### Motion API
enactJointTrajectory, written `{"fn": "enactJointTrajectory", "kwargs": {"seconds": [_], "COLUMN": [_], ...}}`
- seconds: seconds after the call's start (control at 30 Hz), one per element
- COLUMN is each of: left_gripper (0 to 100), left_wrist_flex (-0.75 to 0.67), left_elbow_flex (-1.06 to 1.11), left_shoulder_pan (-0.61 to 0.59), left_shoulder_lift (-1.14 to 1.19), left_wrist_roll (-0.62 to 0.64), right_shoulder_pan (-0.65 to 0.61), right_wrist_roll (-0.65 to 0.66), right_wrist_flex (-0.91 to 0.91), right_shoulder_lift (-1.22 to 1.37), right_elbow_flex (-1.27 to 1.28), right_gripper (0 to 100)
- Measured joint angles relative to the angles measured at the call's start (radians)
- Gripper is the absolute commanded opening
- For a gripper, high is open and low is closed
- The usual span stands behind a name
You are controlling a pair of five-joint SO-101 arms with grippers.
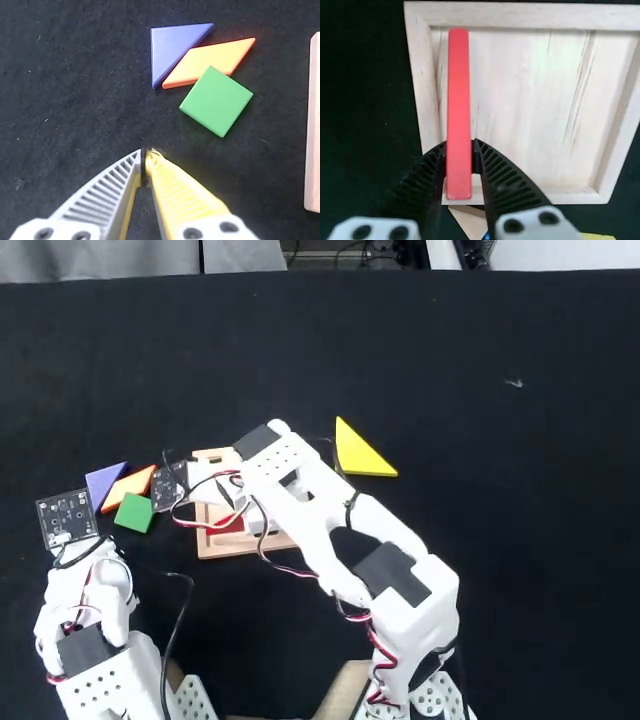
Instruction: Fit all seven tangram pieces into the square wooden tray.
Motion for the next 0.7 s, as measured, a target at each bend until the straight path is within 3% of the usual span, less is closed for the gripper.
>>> {"fn": "enactJointTrajectory", "kwargs": {"seconds": [0.5, 0.7], "left_gripper": [3, 3], "left_wrist_flex": [0.000, 0.000], "left_elbow_flex": [0.000, 0.000], "left_shoulder_pan": [0.000, 0.000], "left_shoulder_lift": [0.000, 0.000], "left_wrist_roll": [0.000, 0.000], "right_shoulder_pan": [0.002, 0.002], "right_wrist_roll": [-0.003, -0.071], "right_wrist_flex": [-0.009, -0.005], "right_shoulder_lift": [0.071, 0.072], "right_elbow_flex": [0.014, 0.012], "right_gripper": [1.8, 19.1]}}
